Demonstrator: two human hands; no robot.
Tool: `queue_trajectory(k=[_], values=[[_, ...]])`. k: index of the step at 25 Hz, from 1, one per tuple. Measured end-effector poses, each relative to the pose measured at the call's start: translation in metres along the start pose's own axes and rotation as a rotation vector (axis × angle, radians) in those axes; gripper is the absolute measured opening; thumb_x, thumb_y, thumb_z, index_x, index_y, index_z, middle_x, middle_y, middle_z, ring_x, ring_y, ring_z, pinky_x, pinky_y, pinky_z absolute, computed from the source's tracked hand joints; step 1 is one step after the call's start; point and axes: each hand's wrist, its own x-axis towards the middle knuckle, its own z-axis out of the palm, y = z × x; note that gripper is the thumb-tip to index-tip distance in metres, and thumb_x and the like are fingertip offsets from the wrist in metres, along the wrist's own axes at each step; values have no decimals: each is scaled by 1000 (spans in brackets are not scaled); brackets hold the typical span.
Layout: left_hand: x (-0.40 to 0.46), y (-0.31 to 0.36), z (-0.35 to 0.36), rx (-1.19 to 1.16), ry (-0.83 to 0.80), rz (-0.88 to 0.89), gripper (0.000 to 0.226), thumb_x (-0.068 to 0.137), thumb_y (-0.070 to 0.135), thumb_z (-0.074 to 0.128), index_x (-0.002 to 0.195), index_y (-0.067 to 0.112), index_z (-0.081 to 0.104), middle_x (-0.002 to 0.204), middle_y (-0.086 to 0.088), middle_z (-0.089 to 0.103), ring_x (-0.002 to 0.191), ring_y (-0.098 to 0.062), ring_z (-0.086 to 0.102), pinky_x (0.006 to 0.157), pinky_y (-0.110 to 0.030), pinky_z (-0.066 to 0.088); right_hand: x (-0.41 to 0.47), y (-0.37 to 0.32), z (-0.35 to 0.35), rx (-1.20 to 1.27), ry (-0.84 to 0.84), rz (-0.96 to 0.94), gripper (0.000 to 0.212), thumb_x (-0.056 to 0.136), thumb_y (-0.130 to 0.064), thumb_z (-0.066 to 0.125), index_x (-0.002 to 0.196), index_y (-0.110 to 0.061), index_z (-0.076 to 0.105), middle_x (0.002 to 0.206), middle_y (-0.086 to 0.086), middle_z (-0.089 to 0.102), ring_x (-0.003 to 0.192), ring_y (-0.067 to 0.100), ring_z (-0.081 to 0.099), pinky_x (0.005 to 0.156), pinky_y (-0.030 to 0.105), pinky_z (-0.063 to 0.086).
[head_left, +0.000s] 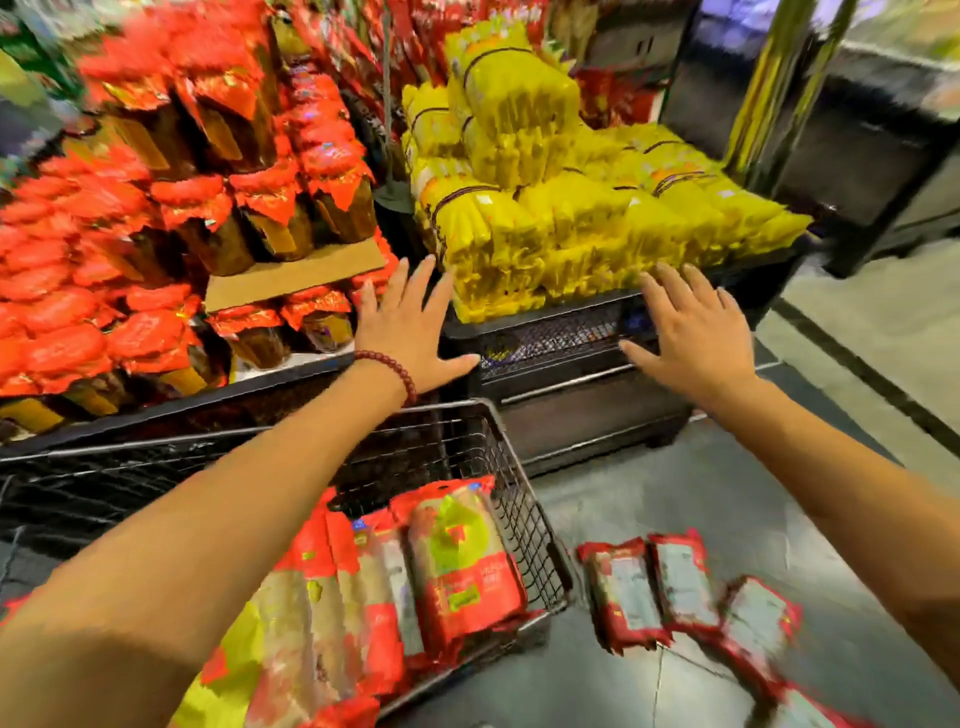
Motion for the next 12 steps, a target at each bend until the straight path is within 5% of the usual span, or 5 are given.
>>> queue_trajectory(k=[6,12], values=[[12,156,-21,4,26,295,106,73,78,48,153,27,1,163,-2,4,150,-28,4,115,-58,9,-132,130,-38,-21,-25,257,77,85,-53,60,144,-5,46,152,18,44,137,39,44,103,55,45],[-49,379,-24,-71,-20,652,104,76,73,51,154,24,4,163,-2,6,149,-27,6,115,-60,10,-358,257,-76,-87,-137,629,80,87,-61,54,147,-9,39,153,14,41,138,34,41,104,46,44]])
